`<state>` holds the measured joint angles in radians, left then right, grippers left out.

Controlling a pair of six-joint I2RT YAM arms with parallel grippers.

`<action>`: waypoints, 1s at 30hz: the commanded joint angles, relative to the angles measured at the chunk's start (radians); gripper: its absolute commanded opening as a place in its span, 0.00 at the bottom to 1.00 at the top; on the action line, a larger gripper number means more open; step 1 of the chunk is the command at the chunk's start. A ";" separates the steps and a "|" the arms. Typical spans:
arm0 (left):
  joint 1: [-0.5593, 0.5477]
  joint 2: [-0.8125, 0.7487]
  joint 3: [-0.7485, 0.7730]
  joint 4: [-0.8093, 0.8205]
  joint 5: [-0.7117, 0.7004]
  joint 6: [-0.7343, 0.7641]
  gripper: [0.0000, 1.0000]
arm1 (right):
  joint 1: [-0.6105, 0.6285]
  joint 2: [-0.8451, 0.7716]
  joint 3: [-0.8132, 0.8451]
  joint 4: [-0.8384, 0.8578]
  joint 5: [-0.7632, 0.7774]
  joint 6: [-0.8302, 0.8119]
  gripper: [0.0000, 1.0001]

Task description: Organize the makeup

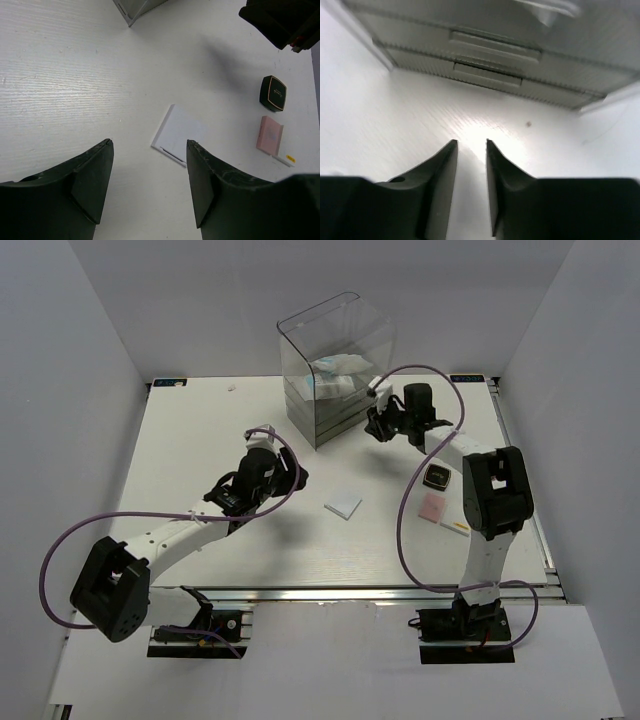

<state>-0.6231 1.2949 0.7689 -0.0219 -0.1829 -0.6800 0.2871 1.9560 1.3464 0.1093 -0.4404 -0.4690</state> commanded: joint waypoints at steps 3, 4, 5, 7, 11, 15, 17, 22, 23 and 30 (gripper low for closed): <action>0.010 -0.026 0.027 0.008 -0.018 0.000 0.69 | -0.043 0.030 0.007 0.082 -0.089 0.747 0.45; 0.011 -0.023 0.030 0.005 -0.018 -0.001 0.69 | -0.045 0.058 0.020 0.089 -0.125 0.870 0.53; 0.011 -0.020 0.033 0.001 -0.017 -0.004 0.69 | -0.045 0.070 0.019 0.113 -0.145 0.930 0.57; 0.011 -0.025 0.033 -0.004 -0.018 -0.012 0.69 | -0.046 0.104 0.029 0.200 -0.173 1.056 0.67; 0.011 -0.042 0.024 -0.015 -0.036 -0.030 0.69 | -0.049 0.193 0.138 0.234 -0.195 1.168 0.67; 0.011 -0.048 0.027 -0.021 -0.043 -0.038 0.69 | -0.049 0.248 0.169 0.268 -0.175 1.259 0.64; 0.010 -0.045 0.032 -0.027 -0.043 -0.036 0.69 | -0.049 0.271 0.163 0.325 -0.175 1.329 0.62; 0.011 -0.029 0.055 -0.036 -0.035 -0.036 0.69 | -0.049 0.308 0.146 0.383 -0.155 1.405 0.55; 0.010 -0.026 0.056 -0.036 -0.035 -0.036 0.69 | -0.051 0.311 0.146 0.394 -0.155 1.412 0.54; 0.011 -0.009 0.075 -0.049 -0.023 -0.036 0.69 | -0.052 0.356 0.175 0.408 -0.127 1.448 0.48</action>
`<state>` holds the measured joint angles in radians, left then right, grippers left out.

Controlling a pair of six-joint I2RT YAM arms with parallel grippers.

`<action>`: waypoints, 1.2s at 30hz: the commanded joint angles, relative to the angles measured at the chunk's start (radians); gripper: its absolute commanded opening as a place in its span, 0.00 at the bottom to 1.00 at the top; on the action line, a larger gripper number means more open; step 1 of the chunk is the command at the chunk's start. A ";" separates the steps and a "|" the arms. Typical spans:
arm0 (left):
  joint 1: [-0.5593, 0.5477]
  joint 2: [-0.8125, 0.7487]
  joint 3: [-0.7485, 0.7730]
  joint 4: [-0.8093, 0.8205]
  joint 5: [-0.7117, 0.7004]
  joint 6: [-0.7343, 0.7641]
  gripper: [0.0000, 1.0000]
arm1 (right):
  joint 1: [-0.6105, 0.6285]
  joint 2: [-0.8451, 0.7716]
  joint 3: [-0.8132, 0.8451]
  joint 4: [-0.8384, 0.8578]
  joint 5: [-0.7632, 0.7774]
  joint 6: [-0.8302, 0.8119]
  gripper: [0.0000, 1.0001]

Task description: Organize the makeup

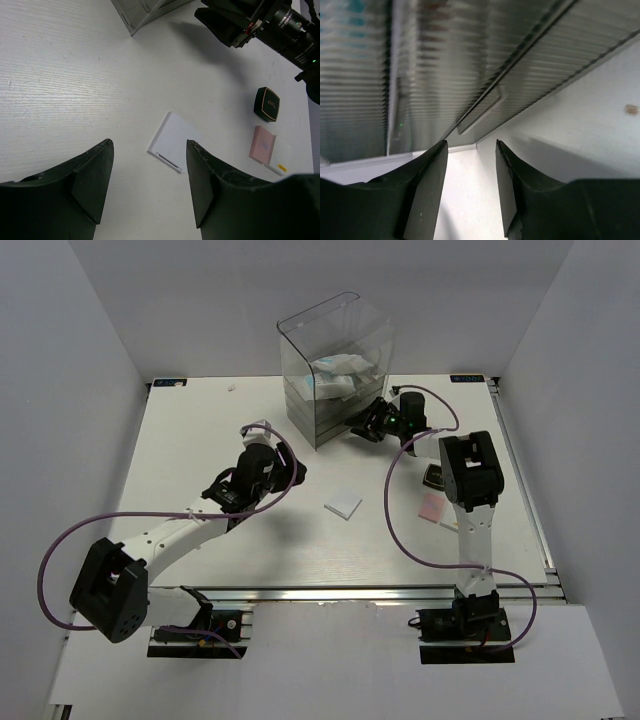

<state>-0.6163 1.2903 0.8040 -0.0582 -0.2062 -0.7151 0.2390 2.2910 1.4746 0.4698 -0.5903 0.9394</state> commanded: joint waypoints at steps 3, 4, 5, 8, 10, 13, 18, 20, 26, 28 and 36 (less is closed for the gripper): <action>0.003 0.001 0.055 -0.018 0.004 0.000 0.69 | -0.003 0.042 0.067 0.055 0.024 0.053 0.47; 0.004 0.006 0.060 -0.020 0.004 0.000 0.69 | -0.004 0.047 0.075 0.070 0.026 0.058 0.46; 0.003 0.009 0.063 -0.025 0.005 0.002 0.69 | -0.003 0.051 0.079 0.076 0.026 0.062 0.46; 0.004 0.018 0.076 -0.034 0.007 0.002 0.69 | -0.004 0.068 0.098 0.095 0.026 0.070 0.44; 0.003 0.023 0.087 -0.037 0.008 0.000 0.69 | -0.004 0.079 0.104 0.111 0.026 0.075 0.43; 0.003 0.033 0.098 -0.040 0.013 0.002 0.69 | -0.007 0.096 0.119 0.121 0.029 0.078 0.42; 0.004 0.049 0.116 -0.049 0.022 0.002 0.69 | -0.009 0.123 0.136 0.136 0.029 0.078 0.34; 0.004 0.049 0.119 -0.052 0.024 0.002 0.69 | -0.010 0.130 0.133 0.151 0.027 0.081 0.29; 0.003 0.041 0.106 -0.034 0.025 -0.009 0.69 | -0.021 0.117 0.090 0.227 0.000 0.110 0.04; 0.003 0.044 0.106 -0.025 0.028 -0.012 0.69 | -0.027 0.107 0.047 0.257 -0.005 0.125 0.01; 0.004 0.058 0.097 0.004 0.054 -0.012 0.69 | -0.078 -0.017 -0.170 0.365 0.001 0.151 0.00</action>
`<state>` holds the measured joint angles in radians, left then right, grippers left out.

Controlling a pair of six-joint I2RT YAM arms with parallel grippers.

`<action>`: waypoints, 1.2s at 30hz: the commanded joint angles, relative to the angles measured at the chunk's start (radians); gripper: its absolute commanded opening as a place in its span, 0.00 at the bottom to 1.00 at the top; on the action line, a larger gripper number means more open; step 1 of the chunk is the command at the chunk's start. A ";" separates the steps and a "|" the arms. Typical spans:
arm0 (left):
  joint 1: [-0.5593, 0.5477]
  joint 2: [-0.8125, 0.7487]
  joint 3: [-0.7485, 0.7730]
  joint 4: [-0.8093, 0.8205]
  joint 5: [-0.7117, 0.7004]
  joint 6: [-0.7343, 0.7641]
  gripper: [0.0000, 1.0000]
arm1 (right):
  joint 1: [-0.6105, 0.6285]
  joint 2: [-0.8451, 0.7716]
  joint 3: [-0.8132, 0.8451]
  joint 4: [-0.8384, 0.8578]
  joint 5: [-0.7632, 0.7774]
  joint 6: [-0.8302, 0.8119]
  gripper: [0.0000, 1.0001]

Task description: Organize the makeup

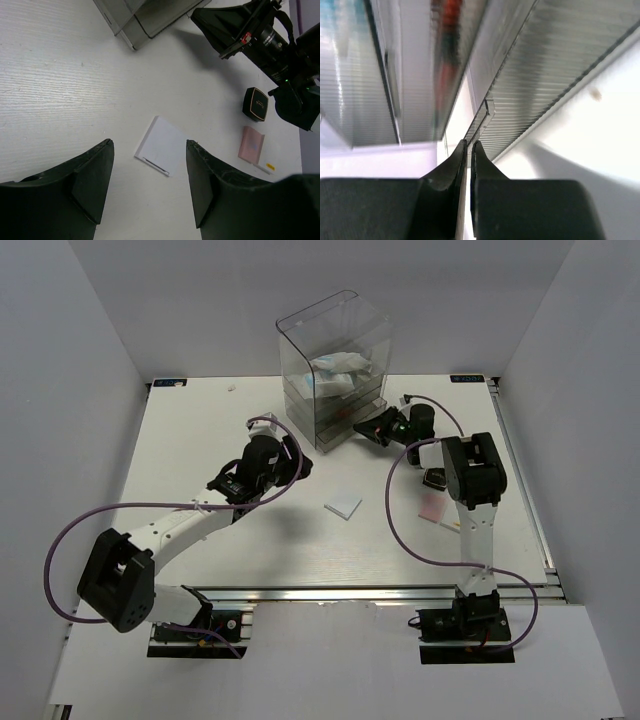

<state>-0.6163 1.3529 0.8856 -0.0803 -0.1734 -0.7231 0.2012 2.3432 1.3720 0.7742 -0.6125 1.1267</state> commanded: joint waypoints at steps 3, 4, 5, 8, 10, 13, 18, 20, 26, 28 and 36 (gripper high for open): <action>0.003 0.005 0.007 0.040 0.043 0.001 0.69 | -0.063 -0.130 -0.169 0.082 0.010 -0.053 0.00; 0.004 0.006 0.003 0.045 0.064 0.004 0.69 | -0.066 -0.145 -0.194 0.085 0.004 -0.064 0.00; 0.003 0.017 0.000 0.048 0.078 0.007 0.69 | -0.074 -0.175 -0.220 0.085 -0.009 -0.085 0.00; 0.003 0.034 -0.007 0.066 0.136 0.024 0.72 | -0.075 -0.222 -0.309 0.082 -0.038 -0.116 0.01; -0.002 0.060 0.006 0.065 0.172 0.050 0.78 | -0.077 -0.235 -0.341 0.071 -0.043 -0.142 0.04; -0.028 0.109 0.051 0.022 0.172 0.109 0.82 | -0.077 -0.261 -0.353 0.060 -0.044 -0.156 0.07; -0.057 0.173 0.101 -0.027 0.172 0.198 0.85 | -0.077 -0.275 -0.352 0.021 -0.049 -0.173 0.14; -0.065 0.193 0.111 -0.029 0.172 0.206 0.87 | -0.079 -0.283 -0.344 -0.001 -0.055 -0.194 0.27; -0.100 0.236 0.138 -0.050 0.121 0.255 0.89 | -0.086 -0.318 -0.349 -0.104 -0.118 -0.318 0.89; -0.112 0.245 0.145 -0.059 0.106 0.272 0.90 | -0.094 -0.356 -0.369 -0.134 -0.127 -0.364 0.89; -0.148 0.285 0.153 -0.018 0.092 0.366 0.93 | -0.103 -0.542 -0.422 -0.510 -0.165 -0.817 0.89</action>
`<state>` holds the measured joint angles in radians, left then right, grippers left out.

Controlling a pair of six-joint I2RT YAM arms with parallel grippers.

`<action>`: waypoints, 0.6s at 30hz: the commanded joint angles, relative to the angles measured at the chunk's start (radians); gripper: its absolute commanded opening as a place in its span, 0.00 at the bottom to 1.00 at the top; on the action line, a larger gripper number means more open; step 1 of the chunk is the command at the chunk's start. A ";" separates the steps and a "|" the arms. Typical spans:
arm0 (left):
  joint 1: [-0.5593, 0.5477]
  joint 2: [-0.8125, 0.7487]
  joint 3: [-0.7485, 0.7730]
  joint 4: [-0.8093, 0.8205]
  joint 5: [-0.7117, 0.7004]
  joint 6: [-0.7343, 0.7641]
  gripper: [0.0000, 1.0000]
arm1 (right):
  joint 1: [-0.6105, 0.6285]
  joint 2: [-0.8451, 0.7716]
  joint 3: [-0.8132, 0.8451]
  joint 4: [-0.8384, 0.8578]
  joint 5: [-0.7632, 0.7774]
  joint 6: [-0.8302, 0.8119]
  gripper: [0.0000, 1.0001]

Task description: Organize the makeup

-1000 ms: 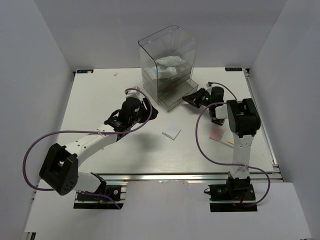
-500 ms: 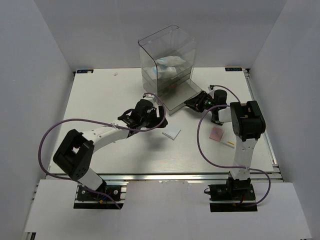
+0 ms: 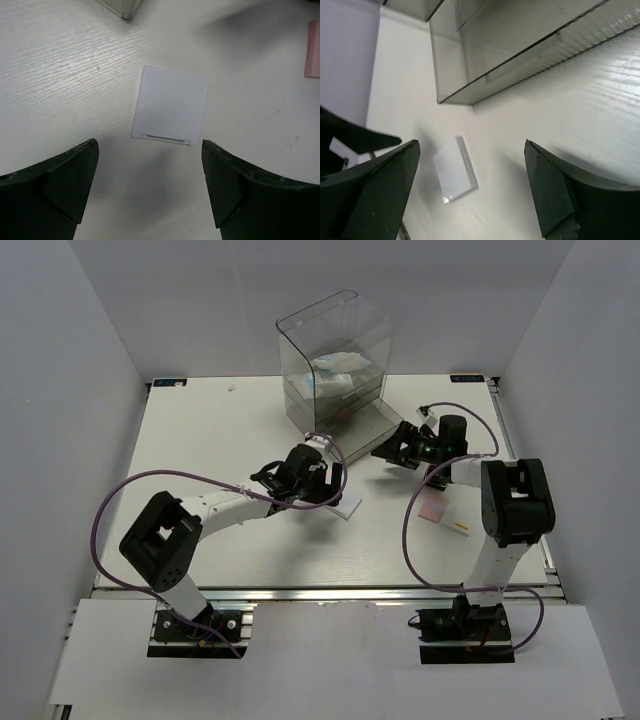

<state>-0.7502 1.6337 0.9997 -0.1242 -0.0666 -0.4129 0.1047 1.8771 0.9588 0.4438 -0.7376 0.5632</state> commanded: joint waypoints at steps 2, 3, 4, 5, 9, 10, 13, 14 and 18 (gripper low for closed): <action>-0.024 0.015 0.042 0.040 -0.010 0.077 0.94 | -0.010 -0.142 -0.011 -0.249 -0.048 -0.350 0.90; -0.028 0.028 0.043 0.052 -0.010 0.082 0.94 | -0.010 -0.162 -0.003 -0.339 -0.040 -0.405 0.90; -0.035 0.034 0.046 0.057 -0.010 0.089 0.96 | -0.008 -0.200 0.018 -0.384 -0.034 -0.521 0.89; -0.038 0.038 0.053 0.058 -0.007 0.100 0.97 | -0.010 -0.220 0.030 -0.422 -0.008 -0.575 0.89; -0.049 0.064 0.063 0.075 -0.007 0.114 0.98 | -0.010 -0.297 0.095 -0.565 0.107 -0.851 0.89; -0.051 0.069 0.060 0.081 -0.007 0.115 0.98 | -0.010 -0.327 0.103 -0.583 0.131 -0.940 0.89; -0.055 0.075 0.051 0.098 -0.006 0.121 0.98 | -0.010 -0.409 0.097 -0.577 0.197 -1.060 0.89; -0.055 0.083 0.053 0.097 -0.007 0.128 0.98 | -0.010 -0.433 0.046 -0.497 0.236 -1.075 0.89; -0.057 0.100 0.062 0.103 -0.022 0.141 0.98 | -0.032 -0.451 0.000 -0.410 0.315 -0.973 0.89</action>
<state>-0.8013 1.7306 1.0279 -0.0486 -0.0711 -0.2977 0.0944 1.4223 0.9684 -0.0162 -0.5060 -0.3737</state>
